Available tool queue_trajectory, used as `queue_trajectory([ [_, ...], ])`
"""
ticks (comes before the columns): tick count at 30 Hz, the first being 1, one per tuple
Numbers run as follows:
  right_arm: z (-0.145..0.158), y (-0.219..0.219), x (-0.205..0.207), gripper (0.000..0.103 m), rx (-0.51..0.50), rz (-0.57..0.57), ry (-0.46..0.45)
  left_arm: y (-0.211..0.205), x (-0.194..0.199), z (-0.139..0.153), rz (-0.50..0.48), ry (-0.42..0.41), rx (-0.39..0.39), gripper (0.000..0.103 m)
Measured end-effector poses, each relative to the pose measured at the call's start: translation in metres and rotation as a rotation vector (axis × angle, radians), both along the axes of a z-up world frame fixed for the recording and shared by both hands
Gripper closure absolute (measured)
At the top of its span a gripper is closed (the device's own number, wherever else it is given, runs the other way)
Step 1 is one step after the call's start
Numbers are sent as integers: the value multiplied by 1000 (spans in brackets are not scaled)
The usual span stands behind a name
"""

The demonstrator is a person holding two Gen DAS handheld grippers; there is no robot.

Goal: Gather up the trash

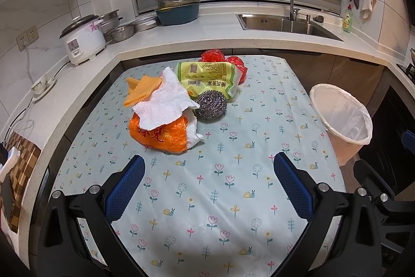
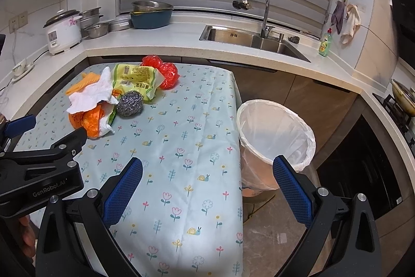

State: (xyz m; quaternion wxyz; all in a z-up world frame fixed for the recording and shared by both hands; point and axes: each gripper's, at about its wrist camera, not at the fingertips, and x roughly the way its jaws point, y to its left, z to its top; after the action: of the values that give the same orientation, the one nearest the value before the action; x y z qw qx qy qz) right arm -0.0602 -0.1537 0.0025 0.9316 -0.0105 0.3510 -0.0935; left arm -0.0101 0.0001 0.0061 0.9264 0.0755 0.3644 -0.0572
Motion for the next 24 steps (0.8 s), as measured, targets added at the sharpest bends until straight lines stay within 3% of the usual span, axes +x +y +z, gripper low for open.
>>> queue_trajectory([
  [24, 0, 0, 0, 7, 0, 0, -1, 2, 0, 2, 3, -5, -1, 8],
])
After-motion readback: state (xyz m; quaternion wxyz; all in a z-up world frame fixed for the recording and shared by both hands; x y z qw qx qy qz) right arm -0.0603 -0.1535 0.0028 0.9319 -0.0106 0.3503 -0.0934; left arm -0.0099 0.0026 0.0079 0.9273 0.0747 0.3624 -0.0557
